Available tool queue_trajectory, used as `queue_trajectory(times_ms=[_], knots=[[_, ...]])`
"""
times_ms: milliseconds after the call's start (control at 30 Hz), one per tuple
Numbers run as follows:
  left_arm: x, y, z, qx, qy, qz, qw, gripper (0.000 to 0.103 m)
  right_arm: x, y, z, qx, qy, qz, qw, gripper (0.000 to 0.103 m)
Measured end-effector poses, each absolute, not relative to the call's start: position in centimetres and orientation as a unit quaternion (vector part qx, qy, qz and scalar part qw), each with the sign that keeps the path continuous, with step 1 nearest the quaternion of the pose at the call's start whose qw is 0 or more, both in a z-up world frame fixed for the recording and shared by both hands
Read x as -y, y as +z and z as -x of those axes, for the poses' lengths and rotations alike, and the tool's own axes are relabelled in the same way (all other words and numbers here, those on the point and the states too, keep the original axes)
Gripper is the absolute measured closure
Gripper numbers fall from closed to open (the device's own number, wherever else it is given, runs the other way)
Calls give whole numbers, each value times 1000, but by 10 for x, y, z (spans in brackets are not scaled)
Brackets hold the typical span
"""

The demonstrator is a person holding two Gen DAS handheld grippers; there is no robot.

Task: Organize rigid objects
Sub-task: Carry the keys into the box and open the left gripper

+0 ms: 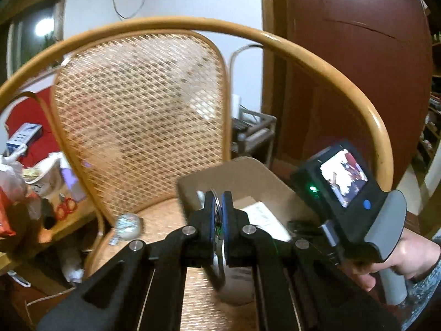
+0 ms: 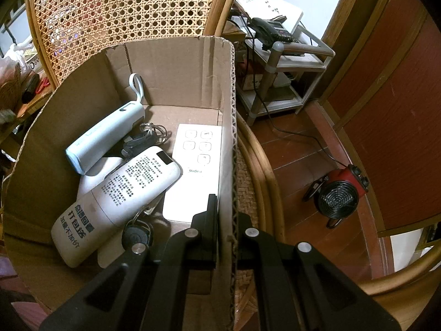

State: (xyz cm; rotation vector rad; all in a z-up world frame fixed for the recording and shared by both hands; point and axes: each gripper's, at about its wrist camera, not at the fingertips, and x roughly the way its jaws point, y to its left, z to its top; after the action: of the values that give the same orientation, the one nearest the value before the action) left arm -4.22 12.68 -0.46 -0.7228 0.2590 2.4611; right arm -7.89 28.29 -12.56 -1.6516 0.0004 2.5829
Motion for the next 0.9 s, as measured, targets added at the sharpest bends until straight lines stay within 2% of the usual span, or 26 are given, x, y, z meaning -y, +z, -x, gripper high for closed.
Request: queue_trajectory(times_ms=[300,433,533,600,633,667,733,900], knots=[[-154,-27,55,-64,900,323,285,98,-283,-126,79,0,842,538,38,96],[-150,-35,66,-62,900,332,277,92,-283,-126,78,5,842,538,37,96],[-142,-32,69,-58,906,323,267,76,-283,-127,78,6,843,537,35,96],[-135,-29,73,-49,907,323,264,49,-284,-127,77,4,842,538,36,96],[-129,-27,74,-44,913,318,253,20,-283,-127,77,4,843,537,36,96],[-124,-24,75,-40,919,311,240,1,-283,-127,77,6,842,538,37,96],[-114,-20,75,-37,932,291,211,0,-283,-127,78,2,842,538,36,96],[-86,-26,98,-7,932,317,173,0,-283,-127,78,1,842,538,37,96]])
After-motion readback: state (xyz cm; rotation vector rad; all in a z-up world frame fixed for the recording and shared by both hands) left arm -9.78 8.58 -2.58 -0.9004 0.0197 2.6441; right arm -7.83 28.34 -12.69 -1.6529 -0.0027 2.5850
